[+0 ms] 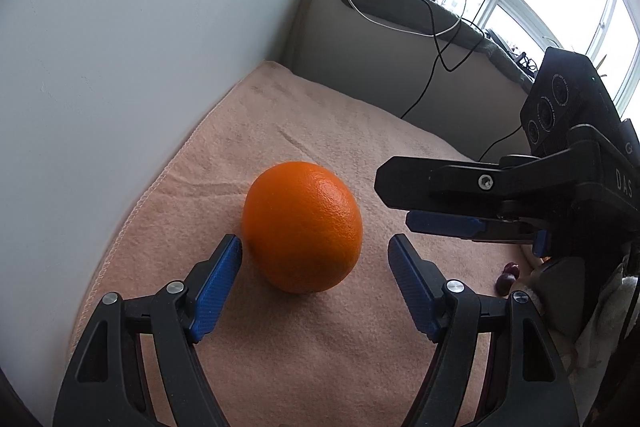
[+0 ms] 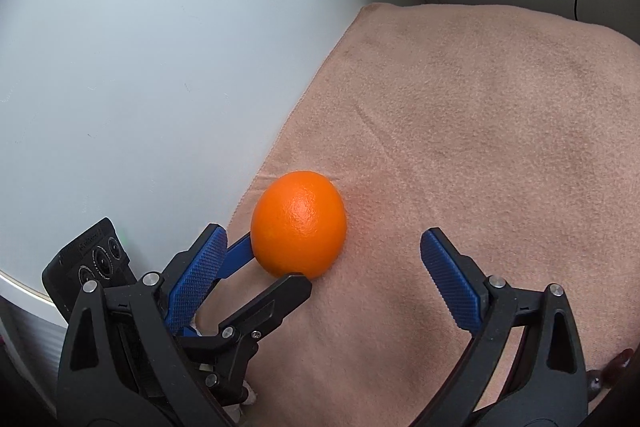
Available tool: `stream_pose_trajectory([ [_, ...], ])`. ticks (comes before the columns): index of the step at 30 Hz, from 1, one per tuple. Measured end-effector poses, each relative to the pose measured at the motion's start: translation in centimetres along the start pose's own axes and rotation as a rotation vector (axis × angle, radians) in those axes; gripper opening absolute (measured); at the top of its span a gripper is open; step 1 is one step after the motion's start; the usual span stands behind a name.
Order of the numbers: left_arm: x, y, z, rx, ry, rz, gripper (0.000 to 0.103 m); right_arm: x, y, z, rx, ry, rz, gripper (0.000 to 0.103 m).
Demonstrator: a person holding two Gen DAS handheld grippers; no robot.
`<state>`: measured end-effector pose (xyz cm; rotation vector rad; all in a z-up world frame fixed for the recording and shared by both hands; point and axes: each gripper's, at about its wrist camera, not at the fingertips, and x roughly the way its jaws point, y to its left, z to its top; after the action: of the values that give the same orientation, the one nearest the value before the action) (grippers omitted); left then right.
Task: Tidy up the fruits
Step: 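Lower the open right gripper around the large orange, then close the right gripper on the large orange and lift it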
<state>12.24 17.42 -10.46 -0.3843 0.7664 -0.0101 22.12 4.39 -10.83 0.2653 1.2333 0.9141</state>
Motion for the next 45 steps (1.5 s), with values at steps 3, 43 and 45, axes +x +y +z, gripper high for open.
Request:
stream_pose_trajectory([
  [3,0.2,0.0,-0.1,-0.005,0.006,-0.007,0.076,0.5,0.1,-0.1,0.002,0.000,0.012,0.099],
  [43,-2.1,-3.3,-0.9,0.062,-0.110,-0.026,0.069,-1.9,3.5,-3.1,-0.193,-0.084,-0.018,0.065],
  [45,-2.4,-3.9,-0.9,0.076,-0.120,-0.027,0.069,-2.0,3.8,-3.1,-0.206,-0.105,-0.024,0.065],
])
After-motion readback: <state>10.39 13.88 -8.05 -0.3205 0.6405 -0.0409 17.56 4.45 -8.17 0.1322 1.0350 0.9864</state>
